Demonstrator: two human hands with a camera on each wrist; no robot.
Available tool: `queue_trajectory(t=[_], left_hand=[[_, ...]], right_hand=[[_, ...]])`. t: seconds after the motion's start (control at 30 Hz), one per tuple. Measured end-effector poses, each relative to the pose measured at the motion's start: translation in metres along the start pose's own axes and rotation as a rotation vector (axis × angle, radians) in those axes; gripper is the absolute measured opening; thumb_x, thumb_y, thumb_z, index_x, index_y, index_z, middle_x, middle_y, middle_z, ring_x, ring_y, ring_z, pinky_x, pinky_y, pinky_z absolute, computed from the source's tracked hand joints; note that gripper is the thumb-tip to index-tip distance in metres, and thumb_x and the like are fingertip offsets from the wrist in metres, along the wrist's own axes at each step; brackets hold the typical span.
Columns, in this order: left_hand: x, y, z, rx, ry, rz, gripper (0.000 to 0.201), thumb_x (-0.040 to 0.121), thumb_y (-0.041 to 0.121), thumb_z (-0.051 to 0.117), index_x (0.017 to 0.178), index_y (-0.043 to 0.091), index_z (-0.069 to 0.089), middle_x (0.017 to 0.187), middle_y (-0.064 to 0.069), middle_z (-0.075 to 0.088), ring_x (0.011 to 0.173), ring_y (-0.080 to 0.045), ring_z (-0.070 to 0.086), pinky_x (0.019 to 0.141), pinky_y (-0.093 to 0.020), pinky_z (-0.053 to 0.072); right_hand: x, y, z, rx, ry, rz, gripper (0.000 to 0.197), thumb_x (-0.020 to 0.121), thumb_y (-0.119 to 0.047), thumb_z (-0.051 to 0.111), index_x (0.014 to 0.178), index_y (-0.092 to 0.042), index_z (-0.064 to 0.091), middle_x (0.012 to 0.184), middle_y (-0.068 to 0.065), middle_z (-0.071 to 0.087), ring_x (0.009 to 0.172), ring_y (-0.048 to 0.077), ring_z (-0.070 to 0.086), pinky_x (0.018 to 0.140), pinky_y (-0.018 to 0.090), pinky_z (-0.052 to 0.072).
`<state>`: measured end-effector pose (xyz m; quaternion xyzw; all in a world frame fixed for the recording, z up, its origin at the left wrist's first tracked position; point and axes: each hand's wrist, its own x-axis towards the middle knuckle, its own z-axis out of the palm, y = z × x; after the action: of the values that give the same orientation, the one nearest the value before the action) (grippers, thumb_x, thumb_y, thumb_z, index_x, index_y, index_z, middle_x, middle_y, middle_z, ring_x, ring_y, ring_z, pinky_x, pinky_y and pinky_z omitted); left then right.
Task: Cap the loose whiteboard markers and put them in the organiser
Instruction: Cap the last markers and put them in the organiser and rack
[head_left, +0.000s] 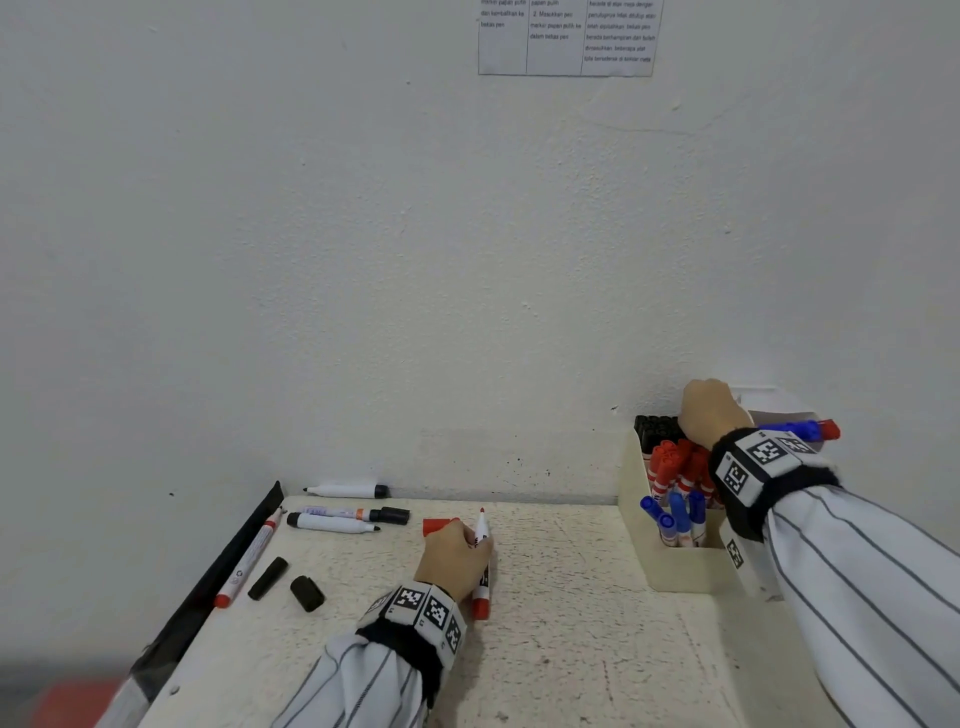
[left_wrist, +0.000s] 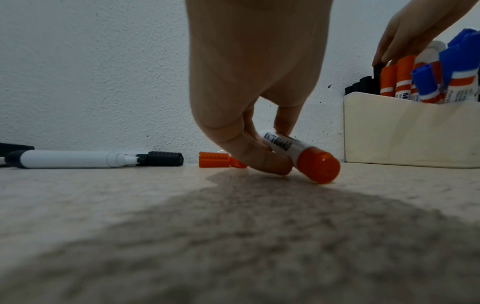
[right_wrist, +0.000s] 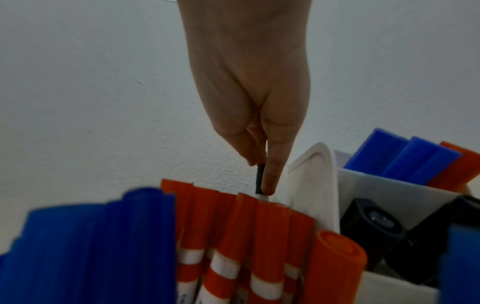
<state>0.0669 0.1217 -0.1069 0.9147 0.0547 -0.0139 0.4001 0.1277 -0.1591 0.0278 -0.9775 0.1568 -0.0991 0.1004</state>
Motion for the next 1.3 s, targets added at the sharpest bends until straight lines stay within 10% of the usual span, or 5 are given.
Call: queue_trajectory(t=[0.37,0.77,1.3], left_hand=[[-0.001,0.001,-0.001,-0.036,0.019,0.016,0.024,0.093,0.031,0.053,0.074,0.022,0.042,0.076,0.009,0.045,0.078,-0.01,0.047,0.069,-0.018,0.034],[0.005,-0.002,0.004,-0.046,0.028,0.028,0.017,0.092,0.03,0.054,0.091,0.014,0.05,0.086,0.003,0.051,0.069,-0.003,0.045,0.053,-0.009,0.032],[0.003,-0.001,0.002,-0.058,0.026,0.012,0.014,0.094,0.028,0.05,0.094,0.014,0.05,0.089,0.002,0.051,0.084,-0.011,0.05,0.072,-0.019,0.037]], right_hand=[[-0.004,0.004,0.014,0.005,0.131,0.029,0.021,0.092,-0.016,0.048,0.11,-0.005,0.043,0.11,0.019,0.057,0.097,0.035,0.057,0.075,0.038,0.041],[-0.003,0.001,0.016,-0.029,0.195,0.051,0.017,0.094,-0.006,0.04,0.109,-0.002,0.048,0.105,0.025,0.059,0.095,0.039,0.057,0.07,0.038,0.04],[0.005,0.008,0.025,-0.066,0.229,0.016,0.016,0.092,-0.012,0.05,0.102,-0.002,0.058,0.1,0.019,0.062,0.092,0.034,0.06,0.073,0.036,0.044]])
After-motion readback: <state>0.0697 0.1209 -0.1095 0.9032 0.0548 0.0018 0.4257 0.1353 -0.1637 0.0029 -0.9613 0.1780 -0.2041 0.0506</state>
